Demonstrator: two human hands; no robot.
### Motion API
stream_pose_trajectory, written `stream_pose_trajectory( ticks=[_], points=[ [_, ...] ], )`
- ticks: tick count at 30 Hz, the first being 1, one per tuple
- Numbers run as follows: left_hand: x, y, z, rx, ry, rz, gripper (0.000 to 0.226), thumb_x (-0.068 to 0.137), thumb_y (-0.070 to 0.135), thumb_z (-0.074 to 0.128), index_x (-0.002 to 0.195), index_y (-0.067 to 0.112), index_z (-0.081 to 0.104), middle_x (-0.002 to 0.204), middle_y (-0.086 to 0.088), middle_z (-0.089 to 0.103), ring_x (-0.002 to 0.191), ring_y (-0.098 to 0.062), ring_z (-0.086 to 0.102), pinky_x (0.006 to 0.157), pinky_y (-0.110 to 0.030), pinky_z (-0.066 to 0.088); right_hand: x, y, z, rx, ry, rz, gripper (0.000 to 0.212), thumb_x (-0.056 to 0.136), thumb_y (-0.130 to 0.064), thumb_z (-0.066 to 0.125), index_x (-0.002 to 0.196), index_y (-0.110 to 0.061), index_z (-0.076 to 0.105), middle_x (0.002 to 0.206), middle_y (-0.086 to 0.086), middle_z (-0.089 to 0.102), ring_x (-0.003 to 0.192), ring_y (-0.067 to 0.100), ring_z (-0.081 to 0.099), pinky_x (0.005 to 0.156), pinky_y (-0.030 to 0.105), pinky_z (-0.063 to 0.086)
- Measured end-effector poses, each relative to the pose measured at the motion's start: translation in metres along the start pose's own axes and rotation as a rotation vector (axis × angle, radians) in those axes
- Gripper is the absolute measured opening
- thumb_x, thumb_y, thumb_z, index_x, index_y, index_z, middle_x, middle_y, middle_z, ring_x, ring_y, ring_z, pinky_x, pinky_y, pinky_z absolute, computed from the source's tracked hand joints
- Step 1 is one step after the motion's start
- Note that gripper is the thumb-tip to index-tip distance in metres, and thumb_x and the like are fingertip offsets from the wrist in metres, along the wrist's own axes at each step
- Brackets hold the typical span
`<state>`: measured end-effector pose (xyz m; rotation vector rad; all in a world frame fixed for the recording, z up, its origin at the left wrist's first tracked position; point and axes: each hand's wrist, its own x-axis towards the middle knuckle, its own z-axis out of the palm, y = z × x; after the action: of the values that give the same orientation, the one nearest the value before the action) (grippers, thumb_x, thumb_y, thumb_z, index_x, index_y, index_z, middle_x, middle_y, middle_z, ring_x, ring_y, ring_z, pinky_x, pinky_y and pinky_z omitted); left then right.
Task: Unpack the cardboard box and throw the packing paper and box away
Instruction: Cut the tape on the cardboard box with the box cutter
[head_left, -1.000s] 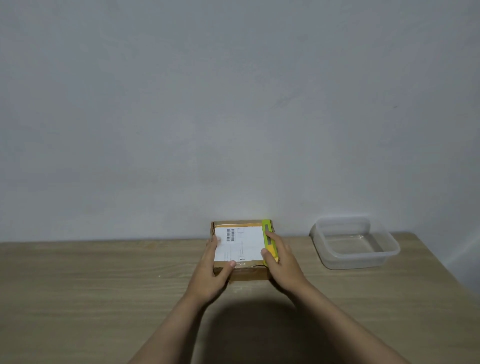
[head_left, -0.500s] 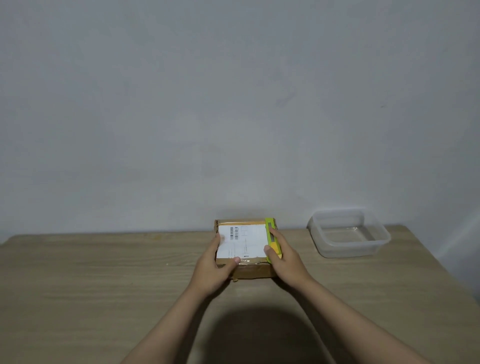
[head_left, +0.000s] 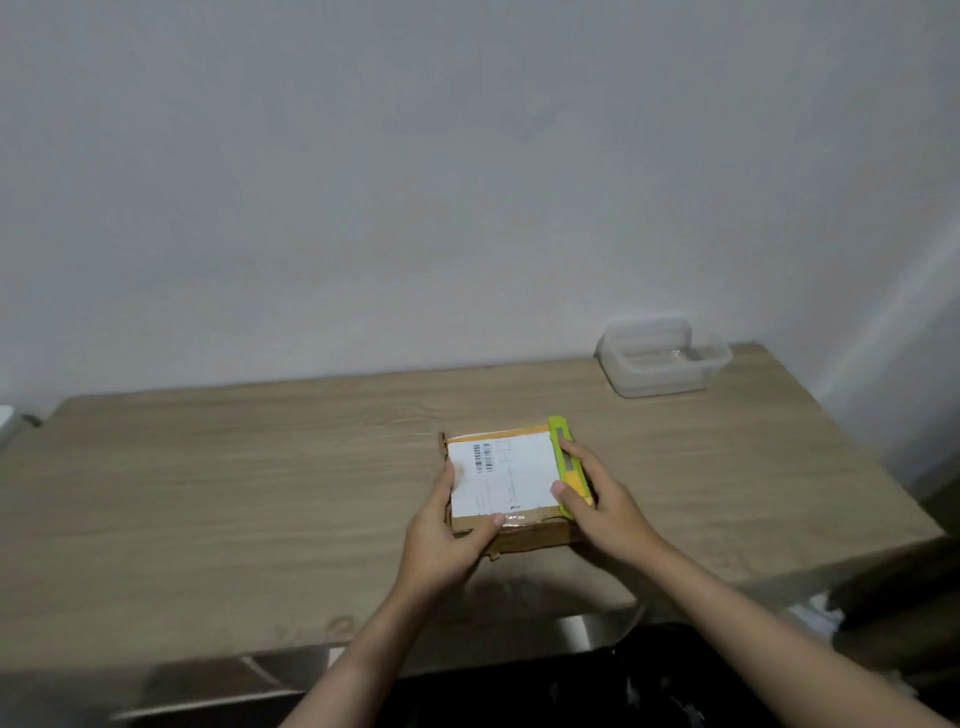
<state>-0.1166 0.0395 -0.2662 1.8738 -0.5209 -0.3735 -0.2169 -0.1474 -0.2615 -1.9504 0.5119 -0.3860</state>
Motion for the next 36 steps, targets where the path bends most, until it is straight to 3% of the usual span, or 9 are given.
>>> stream_pose_trajectory(
  ticks=[6, 12, 15, 19, 23, 28, 30, 33, 36],
  points=[
    [-0.021, -0.01, -0.002, -0.005, -0.034, 0.047, 0.081, 0.072, 0.021, 0.079, 0.141, 0.019, 0.037, 0.14, 0.008, 0.045, 0.127, -0.002, 0.044, 0.108, -0.02, 0.032, -0.025, 0.007, 0.005, 0.028, 0.038, 0.06, 0.053, 0.085, -0.019, 0.065, 0.134, -0.028, 0.045, 0.129, -0.012, 0.052, 0.114, 0.0, 0.05, 0.088, -0.001, 0.036],
    [-0.022, -0.014, 0.0, 0.009, 0.015, 0.095, 0.086, 0.064, 0.04, 0.075, 0.139, 0.018, 0.04, 0.141, 0.006, 0.043, 0.132, -0.008, 0.041, 0.113, -0.037, 0.033, -0.024, 0.004, -0.005, 0.032, 0.024, 0.109, 0.054, 0.084, -0.007, 0.064, 0.133, -0.021, 0.048, 0.135, -0.002, 0.052, 0.123, 0.013, 0.05, 0.106, 0.026, 0.037],
    [-0.021, -0.018, 0.001, 0.072, -0.009, 0.105, 0.088, 0.067, 0.044, 0.07, 0.142, 0.017, 0.034, 0.146, 0.0, 0.04, 0.135, -0.012, 0.036, 0.114, -0.038, 0.03, -0.023, -0.002, -0.017, -0.017, 0.056, 0.12, 0.054, 0.081, 0.005, 0.059, 0.13, -0.016, 0.051, 0.13, 0.002, 0.056, 0.117, 0.01, 0.052, 0.092, 0.007, 0.037],
    [-0.014, -0.023, -0.003, 0.231, -0.109, 0.124, 0.093, 0.074, 0.052, 0.063, 0.148, 0.018, 0.017, 0.149, -0.007, 0.03, 0.138, -0.018, 0.028, 0.114, -0.032, 0.026, -0.027, -0.013, -0.033, 0.03, 0.125, 0.153, 0.042, 0.087, 0.002, 0.054, 0.125, -0.015, 0.056, 0.088, 0.004, 0.069, 0.065, -0.006, 0.063, 0.062, 0.003, 0.044],
    [-0.002, -0.022, -0.009, 0.273, -0.189, 0.099, 0.103, 0.069, 0.056, 0.064, 0.148, 0.025, 0.007, 0.135, -0.009, 0.033, 0.131, -0.02, 0.033, 0.104, -0.021, 0.028, -0.035, -0.017, -0.043, 0.076, 0.122, 0.238, 0.039, 0.093, 0.002, 0.041, 0.127, -0.012, 0.054, 0.063, 0.005, 0.065, 0.058, 0.011, 0.063, 0.07, 0.025, 0.052],
    [0.003, -0.025, -0.011, 0.292, -0.226, 0.073, 0.113, 0.063, 0.065, 0.059, 0.149, 0.025, -0.001, 0.141, -0.012, 0.029, 0.134, -0.025, 0.024, 0.108, -0.026, 0.021, -0.049, -0.021, -0.045, -0.033, 0.102, 0.206, 0.037, 0.093, -0.002, 0.046, 0.127, -0.016, 0.053, 0.047, -0.005, 0.061, 0.049, 0.013, 0.059, 0.066, 0.034, 0.055],
    [0.002, -0.027, -0.009, 0.283, -0.213, 0.079, 0.115, 0.06, 0.07, 0.056, 0.149, 0.026, 0.0, 0.142, -0.011, 0.029, 0.134, -0.025, 0.024, 0.108, -0.027, 0.021, -0.051, -0.019, -0.045, -0.09, 0.163, 0.181, 0.033, 0.091, -0.004, 0.052, 0.12, -0.018, 0.06, 0.057, -0.006, 0.066, 0.045, 0.007, 0.059, 0.061, 0.031, 0.055],
    [0.001, -0.029, -0.008, 0.258, -0.195, 0.098, 0.115, 0.057, 0.073, 0.053, 0.149, 0.026, 0.001, 0.143, -0.009, 0.029, 0.134, -0.023, 0.024, 0.106, -0.025, 0.02, -0.054, -0.015, -0.043, -0.205, 0.257, 0.116, 0.027, 0.086, -0.01, 0.06, 0.11, -0.021, 0.067, 0.094, 0.001, 0.074, 0.052, -0.01, 0.058, 0.055, 0.007, 0.047],
    [0.001, -0.029, -0.007, 0.218, -0.202, 0.119, 0.115, 0.059, 0.07, 0.056, 0.149, 0.025, 0.002, 0.148, -0.004, 0.025, 0.137, -0.019, 0.022, 0.111, -0.027, 0.02, -0.056, -0.016, -0.04, -0.239, 0.324, 0.107, 0.023, 0.083, -0.013, 0.066, 0.104, -0.02, 0.071, 0.097, -0.001, 0.073, 0.059, -0.009, 0.06, 0.054, 0.001, 0.041]
  ],
)
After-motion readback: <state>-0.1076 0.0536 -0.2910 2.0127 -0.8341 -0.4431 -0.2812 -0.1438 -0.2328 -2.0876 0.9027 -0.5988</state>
